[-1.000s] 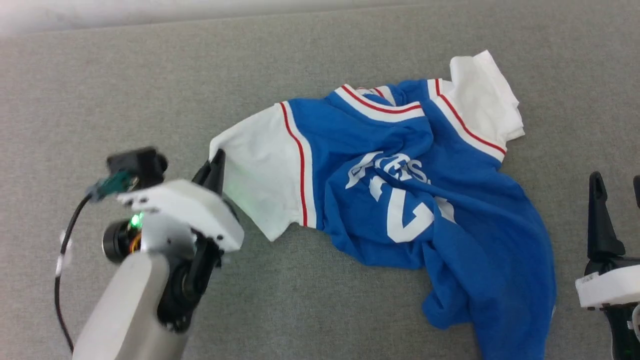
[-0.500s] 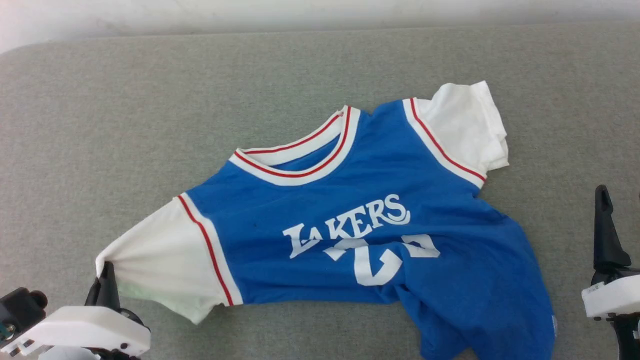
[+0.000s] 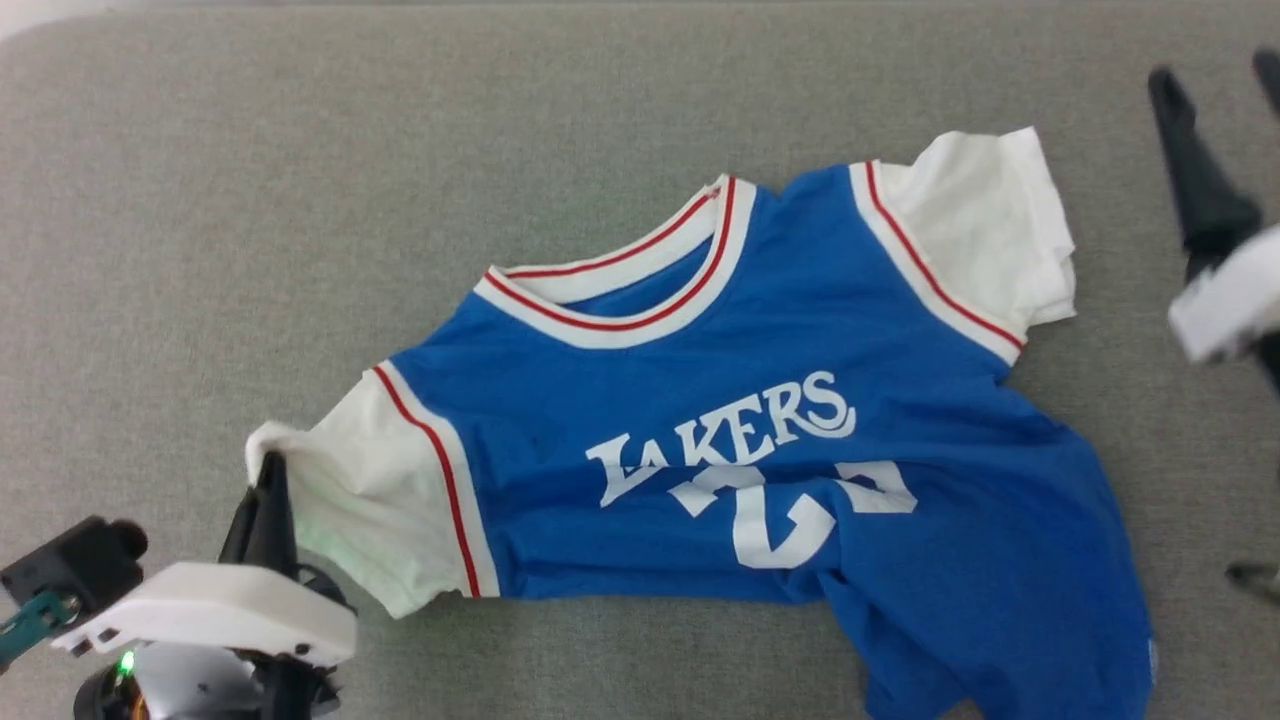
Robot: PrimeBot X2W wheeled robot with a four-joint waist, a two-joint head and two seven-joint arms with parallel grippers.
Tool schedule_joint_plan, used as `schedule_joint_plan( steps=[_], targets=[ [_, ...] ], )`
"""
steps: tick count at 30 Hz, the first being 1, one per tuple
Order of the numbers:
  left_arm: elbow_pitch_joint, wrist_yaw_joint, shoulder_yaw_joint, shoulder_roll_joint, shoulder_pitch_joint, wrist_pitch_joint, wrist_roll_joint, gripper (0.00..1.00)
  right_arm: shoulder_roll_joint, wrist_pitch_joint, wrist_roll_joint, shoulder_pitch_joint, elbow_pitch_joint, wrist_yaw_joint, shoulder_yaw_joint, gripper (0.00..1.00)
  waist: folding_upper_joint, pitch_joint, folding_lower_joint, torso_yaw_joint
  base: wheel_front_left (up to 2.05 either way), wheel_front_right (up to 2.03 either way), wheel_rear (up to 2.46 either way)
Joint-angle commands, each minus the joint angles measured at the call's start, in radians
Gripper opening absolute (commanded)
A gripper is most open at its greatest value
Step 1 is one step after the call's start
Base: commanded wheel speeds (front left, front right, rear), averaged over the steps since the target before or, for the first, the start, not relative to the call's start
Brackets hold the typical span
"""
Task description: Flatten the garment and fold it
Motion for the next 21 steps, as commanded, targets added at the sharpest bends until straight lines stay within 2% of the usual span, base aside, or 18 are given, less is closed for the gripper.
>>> schedule_joint_plan(
  steps=[1,5,9,14,21],
  targets=[
    [-0.009,-0.008,-0.015,-0.003,-0.033,-0.003,0.017,0.00,-0.033,0.042,0.006,-0.073,0.050,-0.001,0.010,1.00,-0.0001,0.057,-0.0001,0.028,0.00,0.00,0.00],
    [-0.023,-0.014,-0.052,-0.007,-0.084,-0.003,0.042,0.00,-0.130,0.148,-0.011,-0.214,0.203,-0.001,0.053,1.00,-0.0001,0.107,-0.0001,0.058,0.00,0.00,0.00],
    [-0.032,-0.017,-0.087,-0.016,-0.120,-0.002,0.062,0.00,-0.172,0.225,-0.022,-0.285,0.343,-0.001,0.066,1.00,-0.0001,0.140,-0.0001,0.092,0.00,0.00,0.00],
    [-0.035,-0.022,-0.124,-0.031,-0.143,-0.002,0.074,0.00,-0.177,0.280,-0.027,-0.309,0.462,-0.001,0.061,1.00,-0.0001,0.165,-0.0001,0.127,0.00,0.00,0.00],
    [-0.027,-0.027,-0.146,-0.042,-0.153,-0.004,0.077,0.00,-0.182,0.317,-0.048,-0.287,0.543,-0.001,0.066,1.00,-0.0001,0.186,-0.0001,0.154,0.00,0.00,0.00]
  ],
)
